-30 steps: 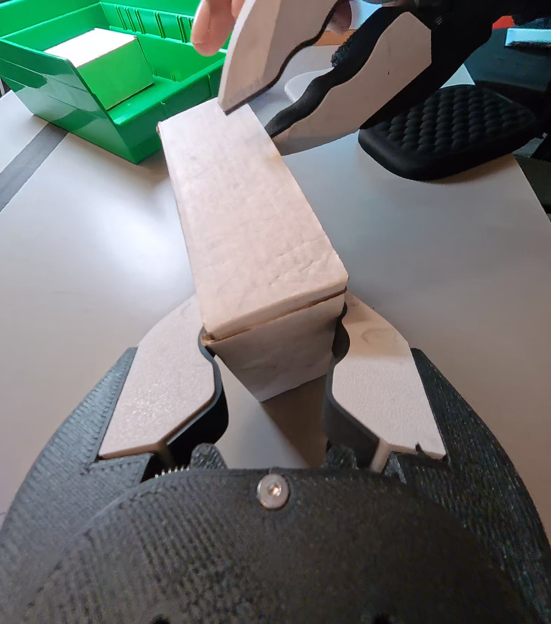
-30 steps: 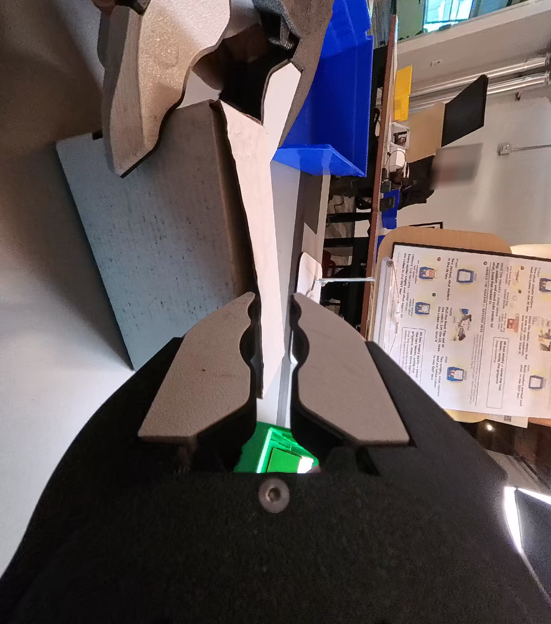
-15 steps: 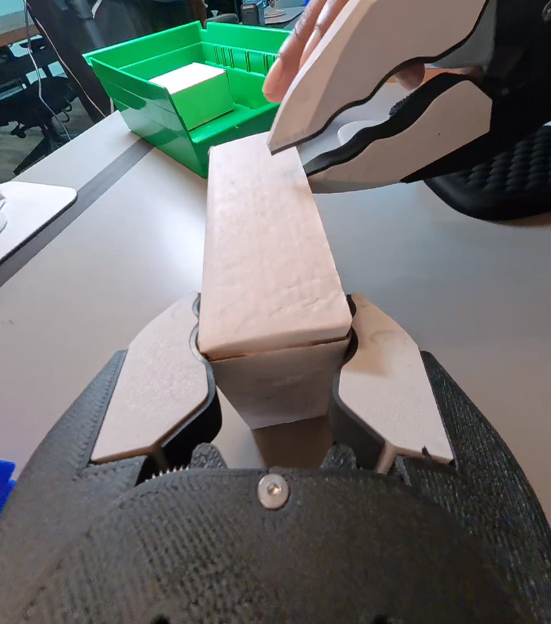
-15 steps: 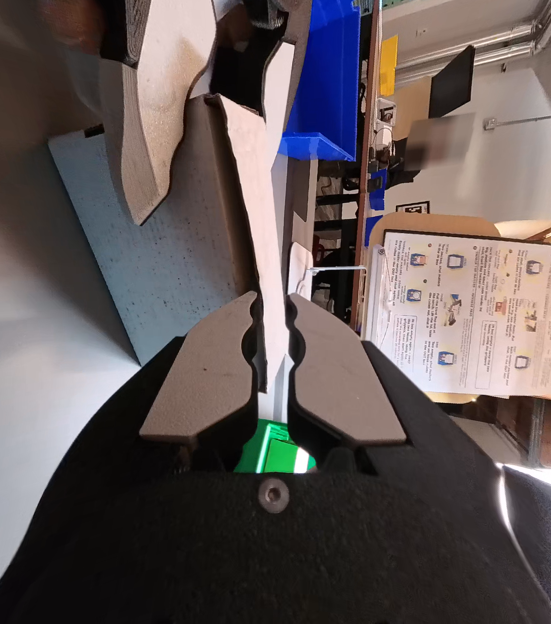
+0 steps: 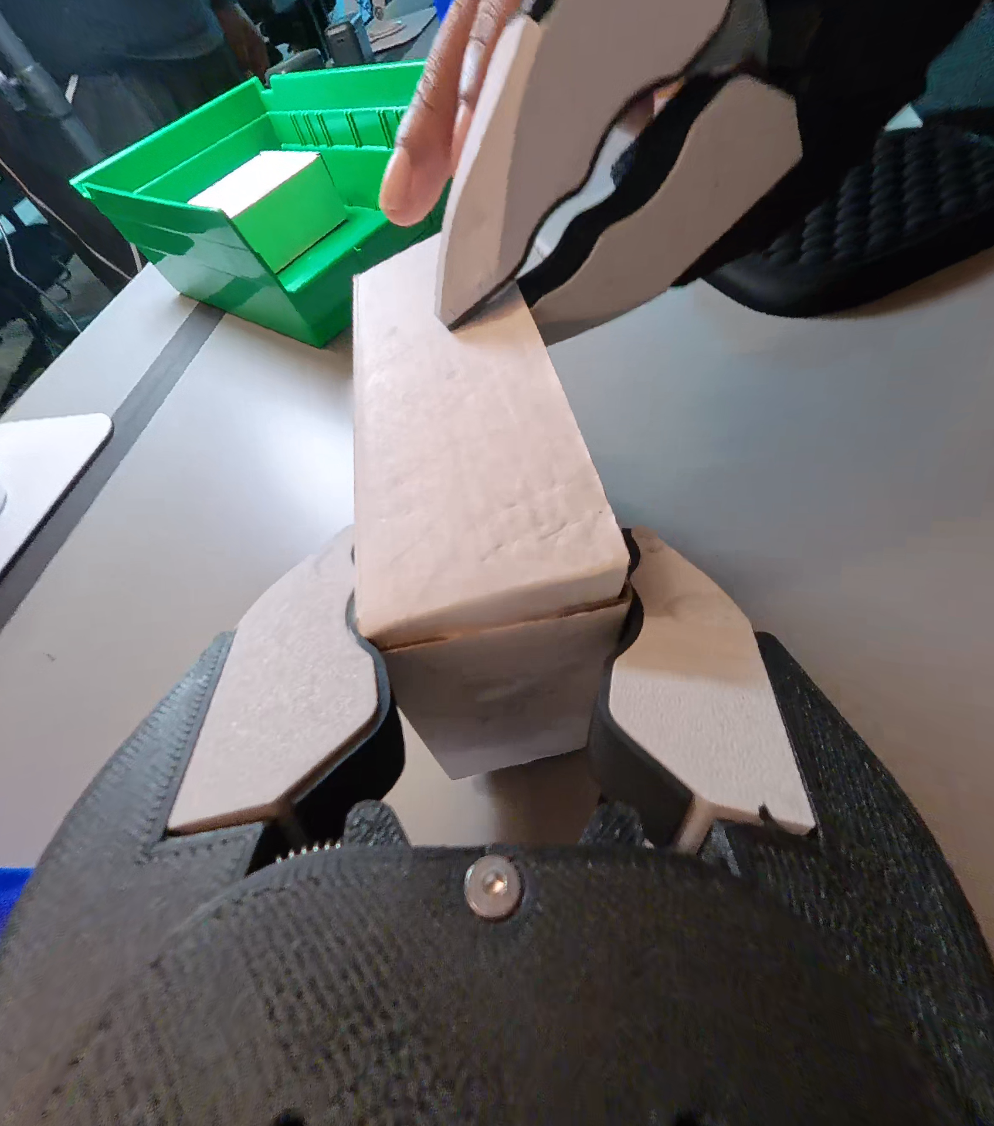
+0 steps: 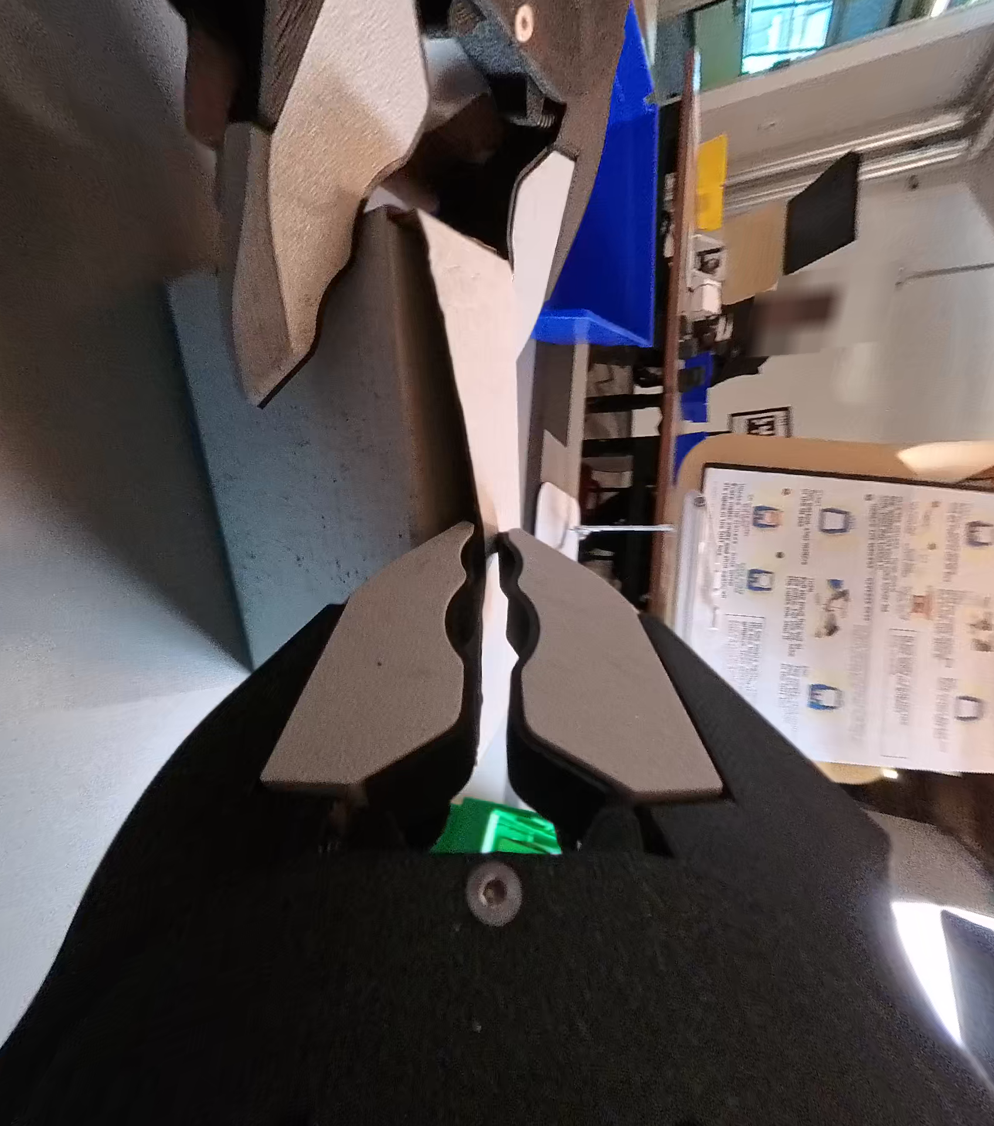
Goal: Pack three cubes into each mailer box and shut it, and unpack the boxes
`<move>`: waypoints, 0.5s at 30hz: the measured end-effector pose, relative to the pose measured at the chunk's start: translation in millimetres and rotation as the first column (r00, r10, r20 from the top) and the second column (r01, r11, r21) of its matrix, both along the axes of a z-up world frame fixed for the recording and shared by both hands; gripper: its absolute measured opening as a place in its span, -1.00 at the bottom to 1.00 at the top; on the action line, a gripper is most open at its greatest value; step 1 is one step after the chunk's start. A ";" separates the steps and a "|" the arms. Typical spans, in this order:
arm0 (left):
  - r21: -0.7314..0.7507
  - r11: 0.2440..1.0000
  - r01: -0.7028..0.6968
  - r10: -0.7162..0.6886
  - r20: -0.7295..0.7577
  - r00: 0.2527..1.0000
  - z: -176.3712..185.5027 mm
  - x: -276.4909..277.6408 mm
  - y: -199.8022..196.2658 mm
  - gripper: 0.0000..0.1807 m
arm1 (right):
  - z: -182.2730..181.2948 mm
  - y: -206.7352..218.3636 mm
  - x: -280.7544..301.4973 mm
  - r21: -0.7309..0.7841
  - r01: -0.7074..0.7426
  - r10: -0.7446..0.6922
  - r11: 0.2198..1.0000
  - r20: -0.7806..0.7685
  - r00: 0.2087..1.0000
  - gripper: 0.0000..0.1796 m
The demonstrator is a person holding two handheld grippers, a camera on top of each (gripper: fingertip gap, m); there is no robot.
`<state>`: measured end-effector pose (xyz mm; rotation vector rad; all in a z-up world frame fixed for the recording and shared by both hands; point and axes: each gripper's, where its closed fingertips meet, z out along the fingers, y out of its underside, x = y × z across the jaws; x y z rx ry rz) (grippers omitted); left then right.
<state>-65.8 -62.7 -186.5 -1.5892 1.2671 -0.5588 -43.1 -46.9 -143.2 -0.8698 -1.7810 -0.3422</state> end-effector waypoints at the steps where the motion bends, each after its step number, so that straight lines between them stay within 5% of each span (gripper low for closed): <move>1: 0.022 1.000 0.010 -0.010 -0.016 1.000 -0.6 -0.1 -0.6 -0.17 | 1.0 -1.7 0.5 -0.041 0.002 -0.002 0.999 0.001 1.000 -0.95; 8: 0.311 0.950 -0.013 0.060 -0.145 0.988 5.4 -12.0 10.3 -0.17 | 24.0 -8.7 5.2 -0.294 0.032 -0.026 0.955 0.026 0.999 -0.98; 15: 0.036 0.991 -0.126 0.121 0.114 0.986 23.4 -42.8 -4.4 -0.10 | 44.0 9.2 19.9 -0.414 0.161 -0.183 0.896 -0.013 0.983 -0.99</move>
